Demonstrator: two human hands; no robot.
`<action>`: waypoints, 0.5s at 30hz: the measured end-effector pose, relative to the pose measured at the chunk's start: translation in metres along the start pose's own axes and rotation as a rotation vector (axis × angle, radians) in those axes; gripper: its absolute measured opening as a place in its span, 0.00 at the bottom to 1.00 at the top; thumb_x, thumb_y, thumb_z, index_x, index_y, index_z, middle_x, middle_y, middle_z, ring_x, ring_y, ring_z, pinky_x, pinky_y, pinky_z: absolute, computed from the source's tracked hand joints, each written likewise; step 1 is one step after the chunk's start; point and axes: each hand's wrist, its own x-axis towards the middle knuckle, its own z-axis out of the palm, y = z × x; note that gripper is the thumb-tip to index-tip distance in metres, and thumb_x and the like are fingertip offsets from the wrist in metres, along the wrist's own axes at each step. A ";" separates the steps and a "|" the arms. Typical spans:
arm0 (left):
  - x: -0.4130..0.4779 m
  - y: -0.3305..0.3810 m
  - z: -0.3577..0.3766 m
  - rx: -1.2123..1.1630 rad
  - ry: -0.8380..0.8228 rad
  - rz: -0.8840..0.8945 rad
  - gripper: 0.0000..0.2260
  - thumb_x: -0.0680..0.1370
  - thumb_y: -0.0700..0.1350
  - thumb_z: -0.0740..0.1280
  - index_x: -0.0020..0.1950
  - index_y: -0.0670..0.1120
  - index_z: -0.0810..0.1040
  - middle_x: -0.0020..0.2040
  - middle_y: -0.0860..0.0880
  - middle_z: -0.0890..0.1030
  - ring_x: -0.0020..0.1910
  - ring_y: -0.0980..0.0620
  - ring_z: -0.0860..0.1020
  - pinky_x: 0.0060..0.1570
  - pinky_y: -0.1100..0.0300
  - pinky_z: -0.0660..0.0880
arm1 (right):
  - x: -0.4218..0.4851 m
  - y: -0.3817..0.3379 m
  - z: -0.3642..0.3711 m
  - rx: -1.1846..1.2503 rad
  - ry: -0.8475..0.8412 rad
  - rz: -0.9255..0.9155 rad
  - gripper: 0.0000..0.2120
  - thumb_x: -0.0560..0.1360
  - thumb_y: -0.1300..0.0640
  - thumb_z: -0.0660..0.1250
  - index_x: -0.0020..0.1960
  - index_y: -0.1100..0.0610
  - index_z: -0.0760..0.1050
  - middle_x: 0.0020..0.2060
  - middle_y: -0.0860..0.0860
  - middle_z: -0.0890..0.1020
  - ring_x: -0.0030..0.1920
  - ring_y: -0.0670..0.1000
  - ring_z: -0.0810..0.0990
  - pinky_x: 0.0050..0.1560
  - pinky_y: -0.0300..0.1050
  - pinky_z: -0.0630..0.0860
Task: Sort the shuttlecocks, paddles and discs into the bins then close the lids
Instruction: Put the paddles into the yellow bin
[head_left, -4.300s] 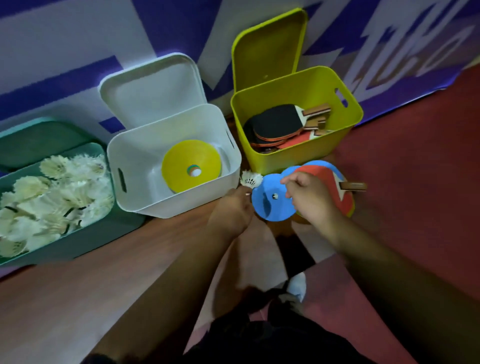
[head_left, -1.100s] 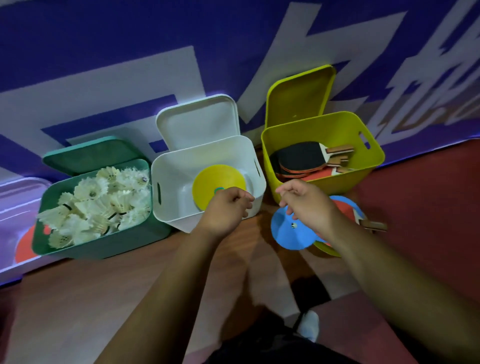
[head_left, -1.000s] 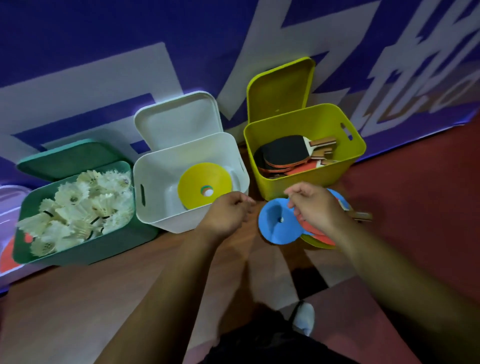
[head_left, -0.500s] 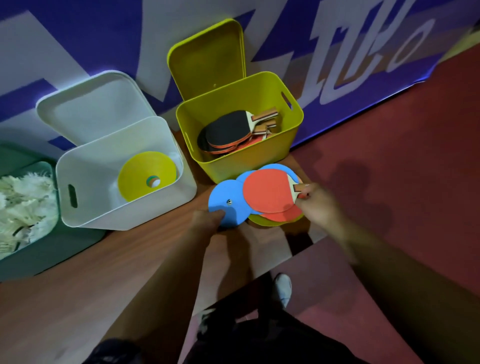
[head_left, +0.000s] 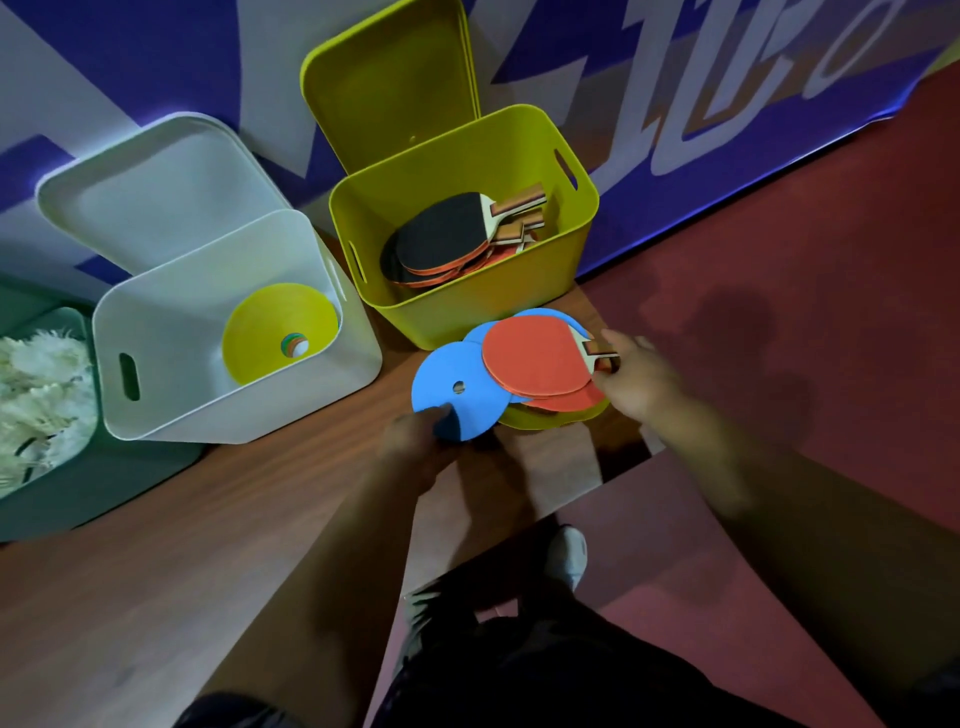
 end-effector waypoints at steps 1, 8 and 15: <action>-0.001 0.000 0.001 -0.031 -0.008 0.021 0.21 0.83 0.39 0.69 0.75 0.41 0.71 0.66 0.42 0.74 0.60 0.36 0.80 0.65 0.39 0.78 | 0.001 0.000 0.000 -0.007 -0.017 -0.012 0.32 0.78 0.49 0.68 0.80 0.43 0.66 0.73 0.55 0.70 0.71 0.61 0.75 0.68 0.51 0.75; -0.004 0.003 0.001 -0.111 0.101 0.103 0.26 0.76 0.37 0.76 0.72 0.43 0.72 0.65 0.40 0.77 0.57 0.35 0.82 0.35 0.48 0.84 | 0.018 0.004 0.002 -0.206 -0.056 -0.019 0.25 0.79 0.51 0.65 0.76 0.44 0.69 0.72 0.53 0.62 0.68 0.62 0.68 0.67 0.51 0.72; -0.003 0.000 0.001 -0.069 0.118 0.126 0.24 0.76 0.37 0.76 0.71 0.45 0.75 0.64 0.40 0.80 0.56 0.36 0.83 0.37 0.49 0.84 | 0.013 0.002 0.000 -0.384 -0.040 -0.019 0.21 0.77 0.52 0.67 0.70 0.47 0.70 0.66 0.55 0.67 0.67 0.62 0.68 0.68 0.55 0.68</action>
